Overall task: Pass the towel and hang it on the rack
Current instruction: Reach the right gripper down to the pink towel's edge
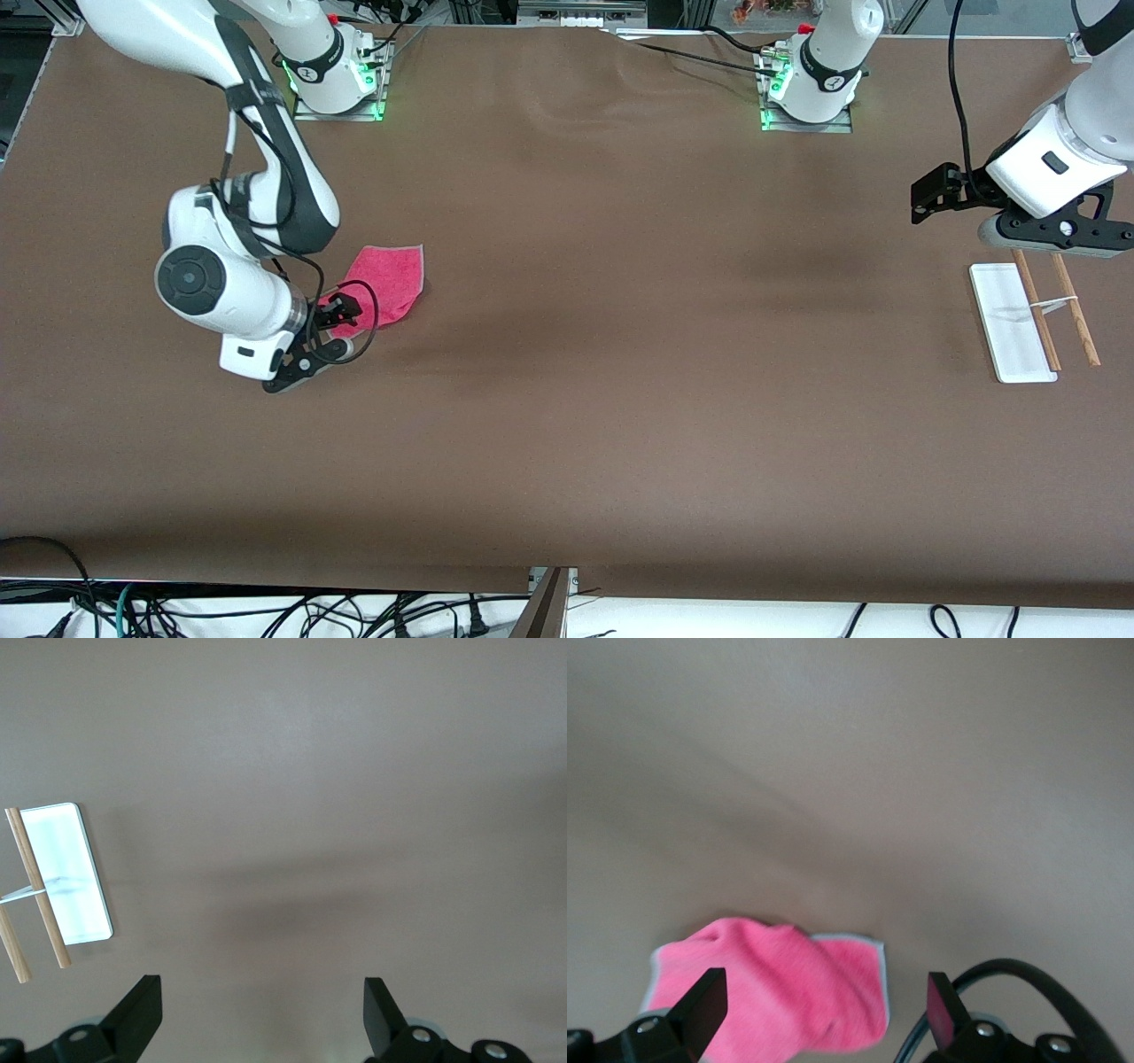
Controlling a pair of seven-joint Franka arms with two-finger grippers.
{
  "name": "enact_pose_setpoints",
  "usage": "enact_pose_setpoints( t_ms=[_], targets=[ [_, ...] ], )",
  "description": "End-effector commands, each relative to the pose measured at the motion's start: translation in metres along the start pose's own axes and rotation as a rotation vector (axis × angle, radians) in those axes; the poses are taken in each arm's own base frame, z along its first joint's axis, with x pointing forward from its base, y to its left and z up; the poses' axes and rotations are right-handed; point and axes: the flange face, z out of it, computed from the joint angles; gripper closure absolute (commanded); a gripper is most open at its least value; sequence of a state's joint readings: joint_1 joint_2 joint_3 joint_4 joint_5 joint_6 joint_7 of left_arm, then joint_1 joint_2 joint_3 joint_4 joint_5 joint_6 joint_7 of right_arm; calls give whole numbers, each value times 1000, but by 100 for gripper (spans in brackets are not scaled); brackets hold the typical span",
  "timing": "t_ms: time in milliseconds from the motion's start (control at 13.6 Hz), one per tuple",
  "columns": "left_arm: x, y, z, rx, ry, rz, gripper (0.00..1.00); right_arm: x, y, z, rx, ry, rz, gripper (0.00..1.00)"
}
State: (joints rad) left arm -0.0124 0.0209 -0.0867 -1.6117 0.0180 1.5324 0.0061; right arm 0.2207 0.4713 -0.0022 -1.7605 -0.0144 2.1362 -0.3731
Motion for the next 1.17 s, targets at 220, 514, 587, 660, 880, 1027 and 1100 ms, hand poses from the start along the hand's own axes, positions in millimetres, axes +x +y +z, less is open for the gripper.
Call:
enact_pose_setpoints(
  t_ms=[220, 514, 587, 660, 880, 1027, 1100],
  targets=[
    [-2, -1, -7, -15, 1, 7, 0, -14, 45, 63, 34, 54, -161, 1],
    [-2, -1, -7, -14, 1, 7, 0, -15, 50, 91, 60, 71, -180, 10],
    [-2, -1, -7, -15, 1, 7, 0, -16, 49, 93, 64, 66, -183, 14],
    [-2, -1, -7, -15, 1, 7, 0, -21, 47, 97, 70, 56, -183, 21],
    [-2, -1, -7, -15, 1, 7, 0, -30, 47, 101, 84, 45, -176, 32],
    [-2, -1, -7, -15, 1, 7, 0, -32, 46, 104, 86, 41, -176, 32],
    [-2, -1, -7, -15, 1, 7, 0, -34, 45, 106, 90, 36, -175, 32]
  ],
)
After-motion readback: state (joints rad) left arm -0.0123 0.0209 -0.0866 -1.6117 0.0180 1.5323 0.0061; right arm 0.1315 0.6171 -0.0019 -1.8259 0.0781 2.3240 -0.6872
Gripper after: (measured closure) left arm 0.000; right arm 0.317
